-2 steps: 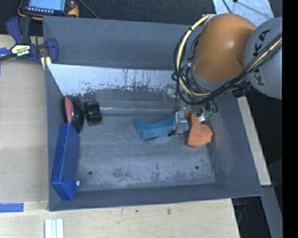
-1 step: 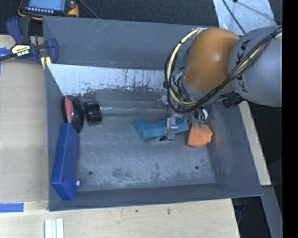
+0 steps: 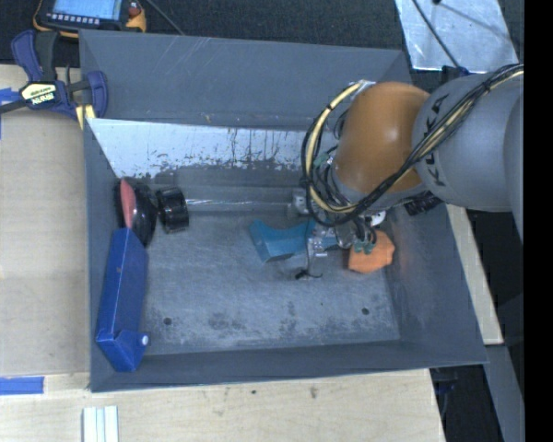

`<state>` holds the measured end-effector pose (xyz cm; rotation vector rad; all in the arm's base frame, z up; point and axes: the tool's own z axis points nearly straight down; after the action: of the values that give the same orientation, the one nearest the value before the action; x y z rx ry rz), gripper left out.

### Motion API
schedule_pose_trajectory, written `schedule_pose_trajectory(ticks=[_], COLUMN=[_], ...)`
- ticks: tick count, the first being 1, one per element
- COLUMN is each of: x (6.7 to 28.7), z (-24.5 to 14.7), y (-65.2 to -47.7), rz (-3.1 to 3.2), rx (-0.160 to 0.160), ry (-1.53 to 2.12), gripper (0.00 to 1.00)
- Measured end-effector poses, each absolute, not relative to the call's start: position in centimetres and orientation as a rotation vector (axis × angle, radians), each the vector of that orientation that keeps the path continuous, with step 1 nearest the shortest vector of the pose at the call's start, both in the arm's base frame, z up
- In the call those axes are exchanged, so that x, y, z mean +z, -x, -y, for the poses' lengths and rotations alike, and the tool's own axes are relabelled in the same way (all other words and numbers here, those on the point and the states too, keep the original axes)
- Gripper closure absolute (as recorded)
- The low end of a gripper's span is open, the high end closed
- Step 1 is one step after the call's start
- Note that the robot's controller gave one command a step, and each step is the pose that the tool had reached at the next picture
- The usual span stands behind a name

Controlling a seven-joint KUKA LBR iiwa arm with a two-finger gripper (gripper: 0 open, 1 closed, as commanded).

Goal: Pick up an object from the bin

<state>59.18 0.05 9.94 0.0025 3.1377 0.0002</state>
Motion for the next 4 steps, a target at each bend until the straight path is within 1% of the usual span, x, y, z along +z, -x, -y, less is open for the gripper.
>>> schedule_pose_trajectory(ticks=[1, 2, 3, 4], x=[7.4, 7.4, 12.1, 13.6], z=[0.3, 0.3, -0.8, 0.7], y=[-58.9, -58.9, -55.3, -56.9], rz=[-3.131, -3.131, -3.153, -3.129], rx=[-0.001, -0.001, -0.002, 0.0], ry=[-0.153, -0.153, -0.135, -0.064], gripper=[1.0, 1.0, 1.0, 1.0])
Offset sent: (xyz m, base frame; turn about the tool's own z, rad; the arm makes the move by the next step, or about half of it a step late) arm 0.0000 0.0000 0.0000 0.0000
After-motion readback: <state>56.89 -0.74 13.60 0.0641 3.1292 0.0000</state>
